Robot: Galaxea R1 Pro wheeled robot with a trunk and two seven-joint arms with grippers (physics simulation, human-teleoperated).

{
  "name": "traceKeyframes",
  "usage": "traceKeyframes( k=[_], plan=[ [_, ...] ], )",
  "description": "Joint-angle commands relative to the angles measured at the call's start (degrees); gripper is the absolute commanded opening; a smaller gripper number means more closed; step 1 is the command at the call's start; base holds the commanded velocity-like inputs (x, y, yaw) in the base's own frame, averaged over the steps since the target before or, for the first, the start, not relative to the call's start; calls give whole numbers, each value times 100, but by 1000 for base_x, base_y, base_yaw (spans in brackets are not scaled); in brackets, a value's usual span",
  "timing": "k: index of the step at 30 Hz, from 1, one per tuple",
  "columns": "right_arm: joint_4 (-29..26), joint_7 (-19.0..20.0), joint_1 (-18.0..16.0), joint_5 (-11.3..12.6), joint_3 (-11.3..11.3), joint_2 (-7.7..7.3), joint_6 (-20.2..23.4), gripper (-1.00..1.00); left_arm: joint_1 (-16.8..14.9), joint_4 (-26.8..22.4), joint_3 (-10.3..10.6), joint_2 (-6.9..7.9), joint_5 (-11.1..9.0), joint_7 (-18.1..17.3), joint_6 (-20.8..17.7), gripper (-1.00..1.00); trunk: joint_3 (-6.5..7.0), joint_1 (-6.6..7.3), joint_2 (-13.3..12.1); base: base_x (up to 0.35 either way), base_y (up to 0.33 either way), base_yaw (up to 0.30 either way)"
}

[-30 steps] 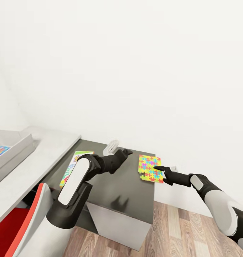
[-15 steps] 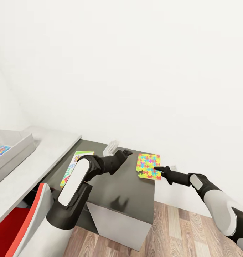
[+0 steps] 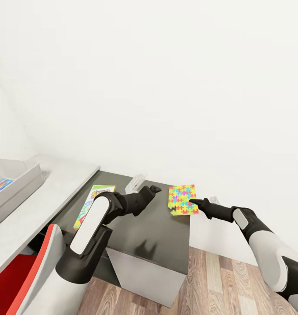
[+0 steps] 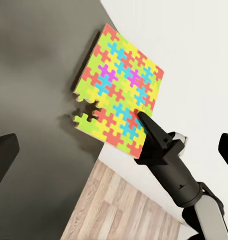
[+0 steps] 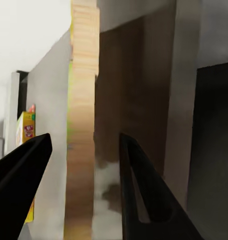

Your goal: Put all the toys in the child's room - the three board games (two on the bed and one on the table), the two jigsaw puzzles on the table, and the tennis ball on the table - inside the toy box on the table in the child's room.

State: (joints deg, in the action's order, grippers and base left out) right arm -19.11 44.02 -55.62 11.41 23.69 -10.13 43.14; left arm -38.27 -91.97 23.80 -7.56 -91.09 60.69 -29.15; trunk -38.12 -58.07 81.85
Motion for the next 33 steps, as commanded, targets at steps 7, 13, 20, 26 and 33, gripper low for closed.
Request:
traceKeyframes(
  k=[7,13,20,26,33],
  plan=[
    [-630,73,141,-25,-184,33,56,-100,123,-13,-48,46,-22,31,-24,100,66,88,-157,0,0,0],
    [-1087,86,345,-25,-374,50,95,-100,223,-13,-181,79,-22,6,-15,100,174,220,-398,0,0,0],
    [-1732,89,591,-14,-402,62,105,-100,276,-14,-341,79,-22,4,-26,100,300,373,-679,0,0,0],
    [-2673,93,823,-2,-753,45,122,-100,195,-14,-539,292,43,-199,-29,100,408,505,-920,0,0,0],
    [-3477,91,963,4,-1163,54,932,-100,125,13,-1089,469,74,-451,-67,100,533,659,-1200,0,0,0]
  ],
)
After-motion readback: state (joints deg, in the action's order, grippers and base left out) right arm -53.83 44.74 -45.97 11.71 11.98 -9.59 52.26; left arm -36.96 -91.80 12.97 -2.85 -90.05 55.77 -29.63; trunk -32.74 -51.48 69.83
